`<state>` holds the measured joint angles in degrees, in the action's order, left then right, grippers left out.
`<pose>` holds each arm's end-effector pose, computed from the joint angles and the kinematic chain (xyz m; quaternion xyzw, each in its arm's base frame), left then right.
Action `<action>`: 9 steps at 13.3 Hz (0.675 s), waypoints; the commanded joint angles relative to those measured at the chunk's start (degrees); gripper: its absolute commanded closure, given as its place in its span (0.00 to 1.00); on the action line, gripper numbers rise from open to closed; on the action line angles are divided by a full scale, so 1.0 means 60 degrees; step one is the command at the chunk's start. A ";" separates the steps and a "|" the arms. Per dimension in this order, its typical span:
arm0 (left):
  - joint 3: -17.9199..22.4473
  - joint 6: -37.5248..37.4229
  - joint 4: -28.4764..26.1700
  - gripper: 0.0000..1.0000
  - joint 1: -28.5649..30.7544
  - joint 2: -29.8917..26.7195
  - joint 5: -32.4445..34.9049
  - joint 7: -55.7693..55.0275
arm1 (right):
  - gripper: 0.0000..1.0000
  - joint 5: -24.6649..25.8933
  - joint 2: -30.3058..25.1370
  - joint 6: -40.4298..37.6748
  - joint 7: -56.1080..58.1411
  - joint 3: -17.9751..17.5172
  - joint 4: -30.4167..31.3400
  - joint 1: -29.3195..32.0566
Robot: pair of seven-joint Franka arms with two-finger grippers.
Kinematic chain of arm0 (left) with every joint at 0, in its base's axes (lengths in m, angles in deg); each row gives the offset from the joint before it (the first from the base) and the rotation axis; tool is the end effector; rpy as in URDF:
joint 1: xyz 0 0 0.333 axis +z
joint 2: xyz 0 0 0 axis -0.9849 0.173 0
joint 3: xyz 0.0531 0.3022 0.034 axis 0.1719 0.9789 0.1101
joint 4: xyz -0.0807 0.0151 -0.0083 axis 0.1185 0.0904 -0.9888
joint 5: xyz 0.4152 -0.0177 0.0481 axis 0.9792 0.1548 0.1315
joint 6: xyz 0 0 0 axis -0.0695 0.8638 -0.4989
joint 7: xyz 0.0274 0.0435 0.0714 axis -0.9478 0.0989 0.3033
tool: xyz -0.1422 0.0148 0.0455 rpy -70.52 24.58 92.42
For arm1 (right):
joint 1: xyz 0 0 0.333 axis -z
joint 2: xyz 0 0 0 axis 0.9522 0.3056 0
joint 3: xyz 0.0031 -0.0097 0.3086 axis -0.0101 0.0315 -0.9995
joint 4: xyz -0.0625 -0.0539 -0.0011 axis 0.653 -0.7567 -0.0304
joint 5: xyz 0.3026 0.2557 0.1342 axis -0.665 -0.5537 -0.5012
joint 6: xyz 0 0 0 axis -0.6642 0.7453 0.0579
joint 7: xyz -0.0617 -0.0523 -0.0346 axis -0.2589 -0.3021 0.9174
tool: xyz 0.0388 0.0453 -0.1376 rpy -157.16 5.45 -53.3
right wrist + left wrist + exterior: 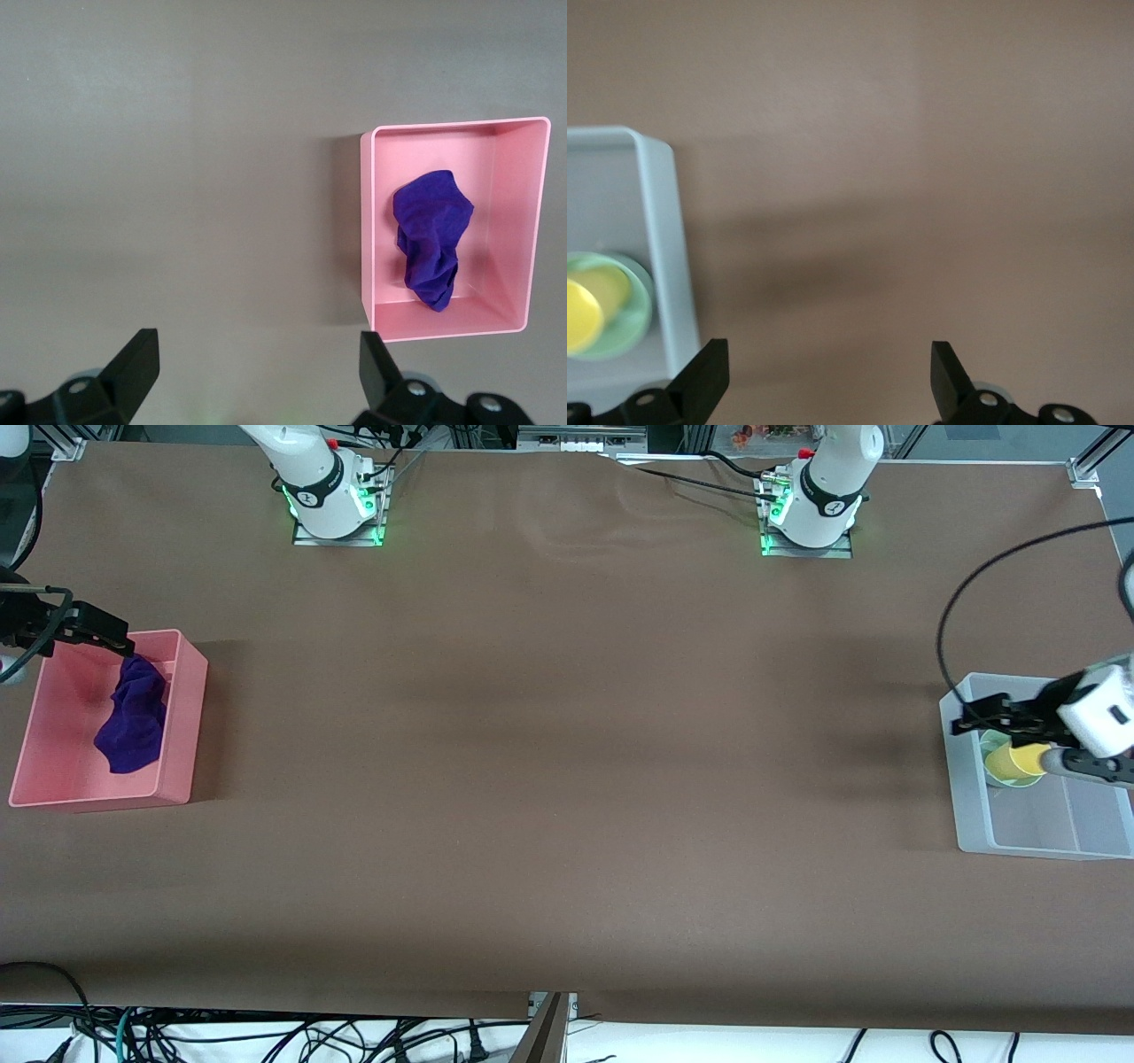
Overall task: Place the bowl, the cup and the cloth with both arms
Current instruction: 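Open the left gripper and lift it away from the cup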
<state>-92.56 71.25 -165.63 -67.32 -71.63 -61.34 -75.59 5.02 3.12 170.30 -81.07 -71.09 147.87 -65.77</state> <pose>0.6299 0.0395 0.4182 0.9960 -0.0255 -0.0503 0.0690 0.5957 -0.0346 0.5430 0.9987 0.0098 -0.0450 0.0225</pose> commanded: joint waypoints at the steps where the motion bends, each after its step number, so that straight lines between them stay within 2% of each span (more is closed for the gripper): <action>1: -0.0685 -0.1355 0.0534 0.00 -0.0184 -0.0544 0.0409 -0.1989 | 0.00 -0.0006 0.0116 -0.0179 0.0149 -0.0023 -0.0298 0.0010; 3: -0.0599 -0.2893 0.1690 0.00 -0.0754 -0.0573 0.0409 -0.2725 | 0.00 0.0009 0.0116 -0.0165 0.0134 -0.0023 -0.0298 0.0010; 4: -0.0584 -0.3146 0.1797 0.00 -0.0815 -0.0806 0.0482 -0.2800 | 0.00 0.0009 0.0116 -0.0165 0.0134 -0.0023 -0.0298 0.0010; 5: -0.0512 -0.3105 0.1682 0.00 -0.0990 -0.1214 0.0686 -0.2786 | 0.00 -0.0006 0.0116 -0.0165 0.0134 -0.0023 -0.0298 0.0010; 7: 0.0581 -0.3105 0.1462 0.00 -0.1880 -0.1583 0.0776 -0.2699 | 0.00 -0.0006 0.0116 -0.0165 0.0134 -0.0023 -0.0298 0.0010; 9: 0.0808 -0.3047 0.1199 0.00 -0.1958 -0.1672 0.0761 -0.2669 | 0.00 0.0023 0.0116 -0.0165 0.0119 -0.0023 -0.0298 -0.0121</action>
<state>-89.74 52.73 -156.20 -77.46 -80.76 -57.90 -91.80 5.02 3.13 170.30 -81.07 -71.11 147.84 -65.88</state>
